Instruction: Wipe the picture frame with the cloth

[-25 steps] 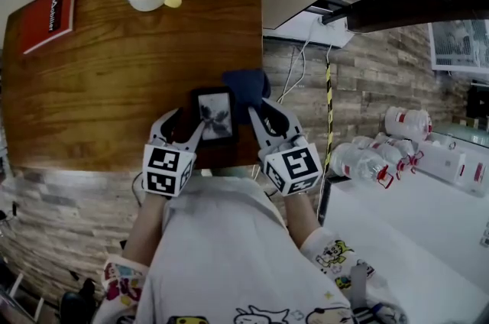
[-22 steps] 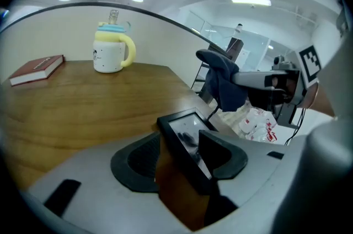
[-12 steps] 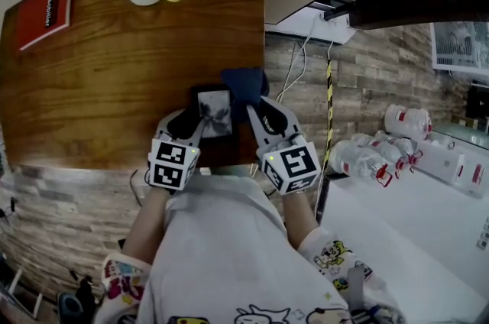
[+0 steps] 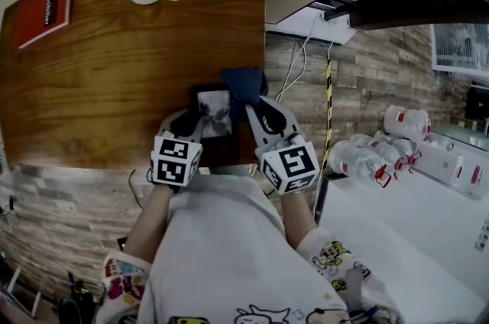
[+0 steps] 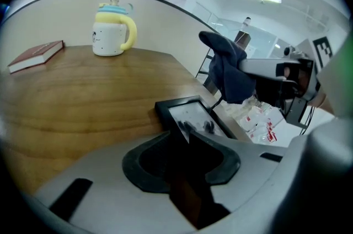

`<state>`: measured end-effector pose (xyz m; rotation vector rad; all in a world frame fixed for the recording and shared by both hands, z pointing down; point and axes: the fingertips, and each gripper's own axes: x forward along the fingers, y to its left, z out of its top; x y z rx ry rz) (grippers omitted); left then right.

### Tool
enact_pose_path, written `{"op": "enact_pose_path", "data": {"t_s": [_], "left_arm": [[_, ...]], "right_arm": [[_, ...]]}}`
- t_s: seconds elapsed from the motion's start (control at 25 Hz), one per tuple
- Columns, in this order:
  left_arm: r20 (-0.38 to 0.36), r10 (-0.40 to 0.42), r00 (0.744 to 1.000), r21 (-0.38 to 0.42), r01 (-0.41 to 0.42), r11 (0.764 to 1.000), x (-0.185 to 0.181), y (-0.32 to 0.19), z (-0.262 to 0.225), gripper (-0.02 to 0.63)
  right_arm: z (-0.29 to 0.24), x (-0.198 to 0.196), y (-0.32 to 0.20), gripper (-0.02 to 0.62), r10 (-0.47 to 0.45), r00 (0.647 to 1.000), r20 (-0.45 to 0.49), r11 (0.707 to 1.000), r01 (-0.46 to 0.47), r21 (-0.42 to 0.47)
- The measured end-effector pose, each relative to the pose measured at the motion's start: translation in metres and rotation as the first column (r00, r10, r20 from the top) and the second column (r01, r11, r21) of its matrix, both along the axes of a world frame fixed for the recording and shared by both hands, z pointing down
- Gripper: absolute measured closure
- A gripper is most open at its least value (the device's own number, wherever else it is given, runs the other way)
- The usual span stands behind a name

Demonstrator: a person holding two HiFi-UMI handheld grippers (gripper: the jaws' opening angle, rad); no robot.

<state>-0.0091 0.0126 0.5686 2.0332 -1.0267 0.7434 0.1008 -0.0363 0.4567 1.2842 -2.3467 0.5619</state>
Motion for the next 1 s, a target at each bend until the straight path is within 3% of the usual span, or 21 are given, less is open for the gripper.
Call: {"op": "enact_pose_path", "data": {"t_s": [0.28,0.56,0.72,1.0], "left_arm": [[-0.03,-0.039,0.999,-0.019,0.039,0.999,0.0,0.0,0.001,0.515],[-0.031,-0.046,0.998,-0.014,0.045,0.999,0.001,0.0,0.001,0.517],[-0.034,-0.052,0.998,-0.019,0.052,0.998,0.001,0.0,0.0,0.517],[-0.047,-0.066,0.997,-0.023,0.065,0.998,0.001,-0.001,0.0,0.518]], "right_arm": [[0.001,-0.01,-0.005,0.549,-0.051,0.999,-0.005,0.999,0.051,0.004],[0.008,-0.048,-0.011,0.549,-0.242,0.97,-0.021,0.97,0.242,0.002],[0.015,-0.078,-0.007,0.549,-0.405,0.914,-0.023,0.914,0.405,-0.005],[0.037,-0.108,-0.006,0.549,-0.619,0.78,-0.089,0.785,0.619,-0.028]]}}
